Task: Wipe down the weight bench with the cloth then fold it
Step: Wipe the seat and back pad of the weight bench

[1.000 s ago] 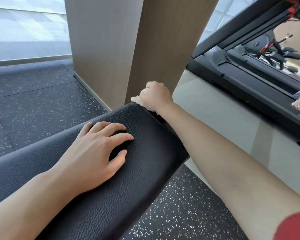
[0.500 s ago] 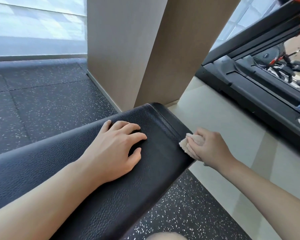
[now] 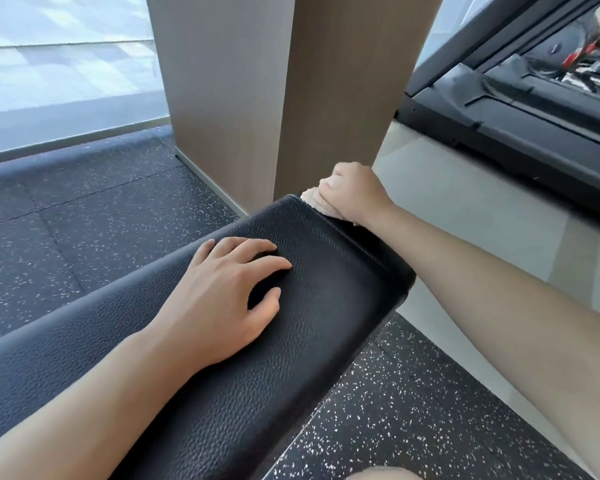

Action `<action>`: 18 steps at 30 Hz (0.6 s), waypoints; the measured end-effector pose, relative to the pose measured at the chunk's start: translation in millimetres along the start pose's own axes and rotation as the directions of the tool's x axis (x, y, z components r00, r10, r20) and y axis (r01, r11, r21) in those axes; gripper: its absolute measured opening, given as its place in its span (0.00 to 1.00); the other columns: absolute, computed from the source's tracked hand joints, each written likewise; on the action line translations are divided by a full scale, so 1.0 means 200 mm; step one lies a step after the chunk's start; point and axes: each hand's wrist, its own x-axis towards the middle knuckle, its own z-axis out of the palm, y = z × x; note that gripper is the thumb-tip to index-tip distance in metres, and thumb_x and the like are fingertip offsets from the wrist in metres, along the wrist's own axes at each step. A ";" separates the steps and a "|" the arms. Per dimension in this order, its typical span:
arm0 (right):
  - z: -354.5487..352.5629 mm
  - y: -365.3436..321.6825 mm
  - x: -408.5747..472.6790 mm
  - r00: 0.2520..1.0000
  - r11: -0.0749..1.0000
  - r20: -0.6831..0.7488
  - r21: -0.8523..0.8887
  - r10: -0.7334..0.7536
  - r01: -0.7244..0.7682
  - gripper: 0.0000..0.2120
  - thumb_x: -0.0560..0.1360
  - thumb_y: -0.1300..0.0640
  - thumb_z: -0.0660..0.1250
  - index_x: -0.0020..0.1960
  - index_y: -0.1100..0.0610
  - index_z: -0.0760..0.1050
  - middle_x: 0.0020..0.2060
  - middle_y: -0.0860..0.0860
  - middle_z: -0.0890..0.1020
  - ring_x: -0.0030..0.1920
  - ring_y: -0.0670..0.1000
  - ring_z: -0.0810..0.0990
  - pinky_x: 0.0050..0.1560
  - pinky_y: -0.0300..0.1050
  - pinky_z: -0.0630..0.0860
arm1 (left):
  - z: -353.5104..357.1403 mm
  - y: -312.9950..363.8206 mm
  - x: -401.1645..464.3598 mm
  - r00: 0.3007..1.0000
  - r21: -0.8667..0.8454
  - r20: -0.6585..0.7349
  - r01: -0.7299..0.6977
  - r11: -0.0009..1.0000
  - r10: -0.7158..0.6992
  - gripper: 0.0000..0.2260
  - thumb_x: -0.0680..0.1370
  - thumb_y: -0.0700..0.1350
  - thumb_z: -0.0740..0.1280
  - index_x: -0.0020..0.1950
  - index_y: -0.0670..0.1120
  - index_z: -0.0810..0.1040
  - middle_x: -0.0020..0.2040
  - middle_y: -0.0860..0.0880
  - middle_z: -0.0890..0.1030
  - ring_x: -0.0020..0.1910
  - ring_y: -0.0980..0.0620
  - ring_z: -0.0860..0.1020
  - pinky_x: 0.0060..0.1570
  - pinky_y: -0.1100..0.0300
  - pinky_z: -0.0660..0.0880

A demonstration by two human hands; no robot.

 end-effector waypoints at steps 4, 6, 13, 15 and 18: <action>-0.15 0.18 -0.38 1.000 1.000 -0.008 -0.007 -0.028 0.028 0.17 0.76 0.47 0.69 0.34 0.53 0.67 0.29 0.50 0.73 0.36 0.58 0.74 0.36 0.49 0.70 | 0.00 0.01 0.00 1.000 0.007 0.007 0.004 1.000 -0.004 0.19 0.78 0.59 0.59 0.67 0.62 0.78 0.70 0.61 0.75 0.71 0.53 0.71 0.72 0.45 0.65; -0.24 0.25 -0.56 0.999 1.000 0.028 0.010 0.016 -0.016 0.17 0.75 0.46 0.70 0.34 0.53 0.69 0.28 0.50 0.74 0.32 0.57 0.75 0.28 0.45 0.71 | 0.00 0.01 -0.01 1.000 0.007 0.004 0.015 1.000 -0.015 0.19 0.78 0.59 0.59 0.67 0.63 0.78 0.70 0.61 0.75 0.71 0.54 0.70 0.72 0.43 0.65; -0.29 -0.04 -0.70 0.982 0.983 0.046 0.005 -0.183 0.183 0.15 0.76 0.45 0.70 0.37 0.52 0.71 0.26 0.49 0.75 0.28 0.51 0.75 0.26 0.45 0.70 | 0.00 0.00 -0.01 0.999 0.024 -0.044 -0.010 1.000 0.011 0.17 0.77 0.57 0.61 0.64 0.60 0.80 0.67 0.58 0.78 0.68 0.52 0.73 0.70 0.44 0.68; -0.14 -0.15 -0.66 0.967 0.967 0.033 -0.013 -0.253 0.254 0.16 0.76 0.44 0.68 0.38 0.54 0.68 0.28 0.49 0.74 0.33 0.55 0.75 0.33 0.51 0.72 | 0.00 0.01 -0.01 0.997 0.026 -0.077 -0.018 0.999 0.020 0.15 0.76 0.54 0.62 0.59 0.57 0.83 0.63 0.57 0.81 0.63 0.51 0.76 0.64 0.47 0.73; 0.04 -0.24 -0.41 0.977 0.977 0.014 -0.008 -0.214 0.214 0.15 0.76 0.45 0.66 0.39 0.55 0.69 0.32 0.50 0.77 0.37 0.60 0.77 0.37 0.53 0.73 | 0.01 0.02 -0.01 0.993 0.034 -0.117 -0.028 0.999 0.031 0.13 0.75 0.52 0.63 0.54 0.55 0.85 0.57 0.56 0.83 0.56 0.50 0.79 0.56 0.49 0.77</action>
